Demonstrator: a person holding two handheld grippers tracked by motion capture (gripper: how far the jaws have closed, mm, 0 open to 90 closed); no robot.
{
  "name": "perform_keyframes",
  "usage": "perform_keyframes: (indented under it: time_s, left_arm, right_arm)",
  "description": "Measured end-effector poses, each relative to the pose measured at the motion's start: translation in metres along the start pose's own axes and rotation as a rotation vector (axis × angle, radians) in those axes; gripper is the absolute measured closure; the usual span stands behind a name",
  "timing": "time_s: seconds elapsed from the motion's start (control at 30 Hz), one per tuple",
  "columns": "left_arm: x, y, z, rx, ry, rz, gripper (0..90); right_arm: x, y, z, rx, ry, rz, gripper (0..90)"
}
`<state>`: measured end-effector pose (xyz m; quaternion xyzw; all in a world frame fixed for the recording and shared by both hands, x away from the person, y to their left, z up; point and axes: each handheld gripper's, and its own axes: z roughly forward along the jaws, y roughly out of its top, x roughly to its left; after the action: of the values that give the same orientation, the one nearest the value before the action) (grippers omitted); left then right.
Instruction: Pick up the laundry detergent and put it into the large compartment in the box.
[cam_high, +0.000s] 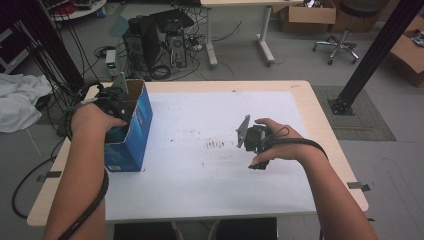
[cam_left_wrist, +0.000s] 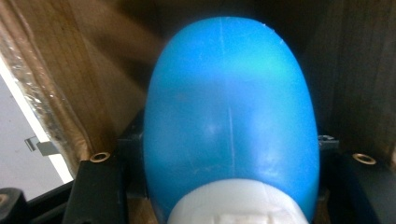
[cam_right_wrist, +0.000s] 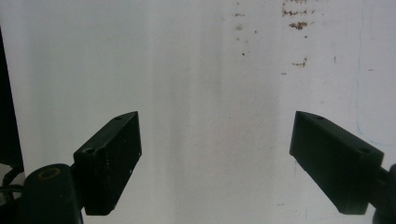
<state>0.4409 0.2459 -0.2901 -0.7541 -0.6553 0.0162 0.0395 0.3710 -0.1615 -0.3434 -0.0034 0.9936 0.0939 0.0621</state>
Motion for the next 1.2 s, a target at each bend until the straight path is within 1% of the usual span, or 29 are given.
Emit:
perform_keyframes:
  time_s: [0.1,0.27,0.3,0.33,0.43,0.63,0.77,0.8,0.9,0.93,1.2]
  left_arm:
    - [0.000,0.000,-0.001,-0.001,-0.005,-0.001,36.8]
    - [0.001,-0.001,-0.006,-0.016,-0.006,0.003,32.9]
    - [0.001,-0.002,-0.007,-0.020,-0.007,0.002,32.5]
    - [0.001,-0.002,-0.008,-0.022,-0.013,-0.007,31.7]
    - [0.001,-0.003,-0.011,-0.021,-0.013,-0.003,30.7]
    - [-0.003,-0.003,-0.018,-0.027,-0.003,-0.003,30.8]
    - [-0.006,-0.004,-0.025,-0.034,0.019,0.004,30.6]
    - [-0.006,-0.004,-0.026,-0.038,0.020,0.001,30.2]
    - [-0.005,-0.005,-0.030,-0.027,0.015,-0.001,26.8]
    - [-0.005,-0.006,-0.031,-0.034,0.016,-0.006,26.2]
    - [-0.005,-0.009,-0.042,-0.041,0.028,-0.010,25.6]
  right_arm:
    - [0.000,0.001,0.000,0.001,0.001,-0.002,16.8]
    - [-0.001,0.000,-0.001,0.000,-0.002,0.003,16.8]
    - [-0.001,0.000,-0.001,0.003,-0.002,0.000,16.8]
    - [-0.001,0.000,-0.001,0.003,-0.001,0.000,16.8]
    - [-0.001,0.001,-0.002,0.003,0.000,-0.001,16.8]
    - [-0.001,0.003,-0.005,0.001,-0.005,-0.008,16.8]
    - [0.000,0.004,-0.005,0.002,-0.006,-0.010,16.8]
    - [0.000,0.004,-0.006,0.004,-0.006,-0.011,16.8]
    - [0.000,0.003,-0.008,0.004,-0.007,-0.010,16.8]
    - [0.000,0.003,-0.009,0.006,-0.008,-0.009,16.8]
    - [0.001,0.002,-0.013,0.010,-0.012,-0.009,16.8]
